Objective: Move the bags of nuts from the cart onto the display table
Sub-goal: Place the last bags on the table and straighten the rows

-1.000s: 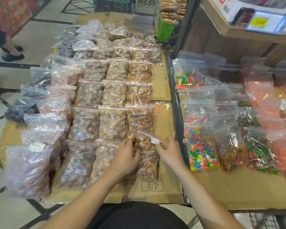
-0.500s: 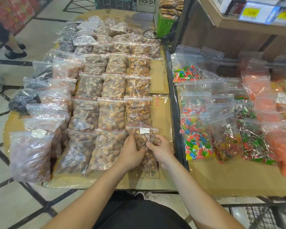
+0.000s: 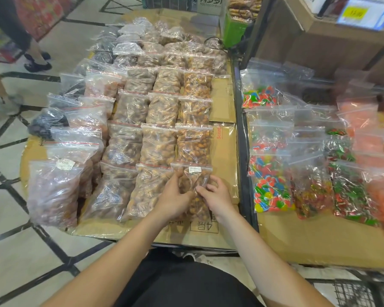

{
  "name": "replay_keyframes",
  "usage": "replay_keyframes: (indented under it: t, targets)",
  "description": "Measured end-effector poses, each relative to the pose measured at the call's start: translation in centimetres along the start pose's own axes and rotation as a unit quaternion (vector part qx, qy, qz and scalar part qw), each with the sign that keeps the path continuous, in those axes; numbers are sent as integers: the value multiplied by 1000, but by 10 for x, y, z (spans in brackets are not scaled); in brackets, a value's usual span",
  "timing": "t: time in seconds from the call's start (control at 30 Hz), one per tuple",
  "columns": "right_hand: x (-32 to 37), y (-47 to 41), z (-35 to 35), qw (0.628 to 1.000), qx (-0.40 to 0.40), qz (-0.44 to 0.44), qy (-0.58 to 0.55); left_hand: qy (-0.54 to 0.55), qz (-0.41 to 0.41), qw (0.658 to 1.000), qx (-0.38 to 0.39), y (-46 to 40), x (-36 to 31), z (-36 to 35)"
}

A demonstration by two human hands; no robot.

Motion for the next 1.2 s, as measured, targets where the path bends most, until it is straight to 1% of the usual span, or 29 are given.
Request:
replay_keyframes:
  t: [0.1, 0.17, 0.2, 0.27, 0.33, 0.37, 0.43, 0.53, 0.57, 0.63, 0.7, 0.73, 0.77, 0.83, 0.87, 0.97, 1.03, 1.13, 1.2]
  targets:
    - [-1, 4, 1, 1000, -21, -2, 23, -32, -6, 999, 0, 0, -4, 0]
    - [0, 4, 3, 998, -26, 3, 50, -108, -46, 993, -25, 3, -12, 6]
    - [3, 6, 1, 997, -26, 10, 71, -162, -77, 982, -57, 7, -19, 14]
    - [12, 10, -2, 989, -31, 40, 137, -282, -128, 943, -120, 14, -25, 29]
    - [22, 15, -10, 969, -33, 73, 234, -399, -138, 895, -145, 12, -14, 39]
    - [26, 17, -15, 951, -31, 87, 295, -444, -129, 875, -144, 9, -5, 41]
    - [31, 20, -28, 907, -30, 98, 410, -492, -101, 854, -134, 0, 16, 44]
    - [27, 18, -44, 835, -17, 90, 542, -486, -35, 865, -119, -7, 28, 45]
    - [22, 15, -49, 820, 1, 84, 567, -479, -14, 870, -115, -9, 29, 45]
    - [14, 7, -53, 811, 28, 61, 581, -477, 14, 873, -106, -10, 26, 44]
    - [14, 3, -53, 807, 26, 53, 588, -471, 14, 877, -92, -11, 25, 44]
    - [19, 2, -53, 802, 15, 65, 594, -459, 4, 884, -90, -10, 21, 48]
    - [26, 3, -54, 798, 0, 84, 597, -449, -12, 888, -101, -9, 16, 55]
    - [41, -2, -56, 797, -16, 106, 594, -460, -27, 877, -136, -13, 6, 76]
    - [47, -8, -58, 797, -15, 105, 595, -467, -15, 872, -143, -18, 6, 89]
    - [61, -31, -67, 782, -3, 97, 616, -460, 43, 876, -138, -34, 26, 119]
    - [60, -44, -71, 771, 5, 85, 631, -460, 46, 877, -131, -38, 36, 123]
    - [52, -55, -72, 747, 2, 62, 661, -435, 24, 892, -120, -40, 39, 122]
    - [49, -58, -73, 741, 10, 46, 670, -409, 22, 907, -95, -41, 40, 123]
Point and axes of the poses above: each hand's wrist, its own y-axis away from the middle knuckle, its own z-axis out of the back of the hand, x = y × z, the point moved 9 cm from there along -y, towards the middle knuckle, and after that the axes turned 14 degrees about x, right-handed, at the moved point
